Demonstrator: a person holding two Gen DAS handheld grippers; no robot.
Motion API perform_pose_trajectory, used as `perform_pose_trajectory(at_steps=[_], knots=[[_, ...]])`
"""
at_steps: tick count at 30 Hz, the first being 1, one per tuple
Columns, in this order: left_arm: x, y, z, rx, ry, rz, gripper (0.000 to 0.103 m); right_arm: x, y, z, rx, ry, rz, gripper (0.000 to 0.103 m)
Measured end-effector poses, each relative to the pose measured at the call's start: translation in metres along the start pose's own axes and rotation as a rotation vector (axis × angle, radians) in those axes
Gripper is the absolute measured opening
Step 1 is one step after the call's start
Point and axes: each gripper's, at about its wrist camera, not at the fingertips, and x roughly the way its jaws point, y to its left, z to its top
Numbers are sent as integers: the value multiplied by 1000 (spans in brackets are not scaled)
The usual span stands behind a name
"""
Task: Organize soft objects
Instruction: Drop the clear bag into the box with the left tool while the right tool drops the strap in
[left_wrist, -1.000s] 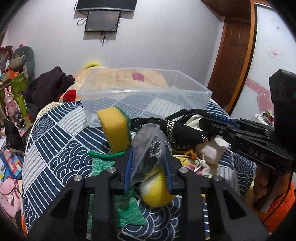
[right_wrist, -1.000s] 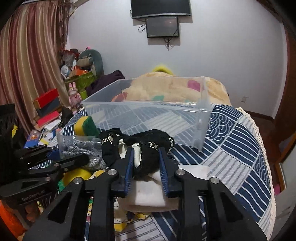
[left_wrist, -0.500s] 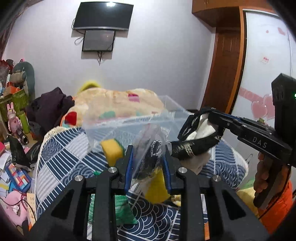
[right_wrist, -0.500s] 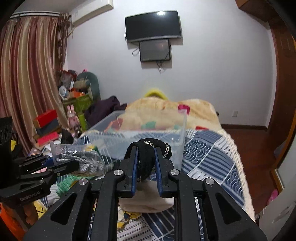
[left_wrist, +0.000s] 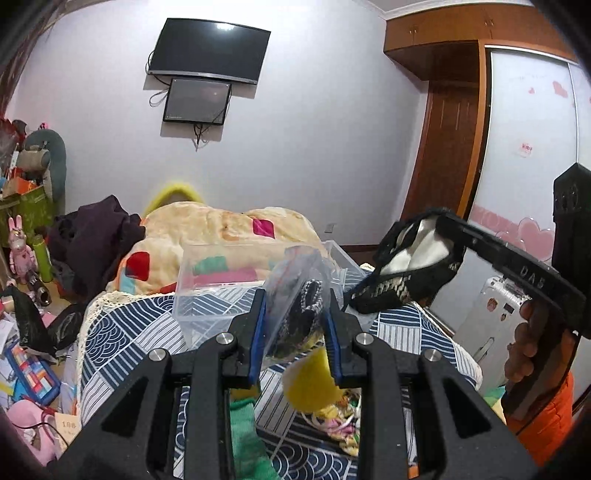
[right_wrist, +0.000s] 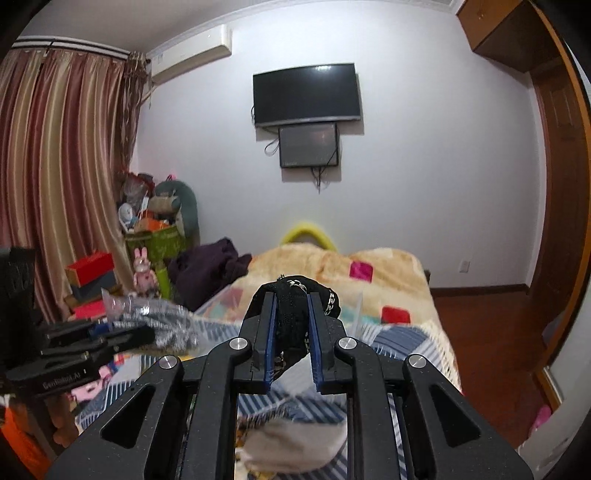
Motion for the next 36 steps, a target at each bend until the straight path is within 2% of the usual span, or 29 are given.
perform_pose_trajectory(at_steps=[5,12,19,27,29,30,31,34,36], knots=[[35,15,6,-43,51,-4,28,22,-1,6,10,-6,-33,14],[81,36,12,-86,69,19,28,51,-2,5,12,20,-44,14],[129,48,5,-80,172,78,28,89,-1,-16,-37,154,-60,14],[148,49,-3,-63,236,105,29,114,0,-35,-105,313,-29,15],[148,51,-2,-72,245,102,34,115,0,-37,-119,343,-25,18],[146,53,-1,-80,245,98,41,114,0,-38,-124,352,-31,18],[144,54,0,-88,241,94,48,114,-1,-38,-126,357,-33,19],[131,53,5,-93,213,86,59,107,-4,-38,-133,363,-29,33],[121,51,9,-87,193,84,60,100,-5,-34,-136,342,-36,51]])
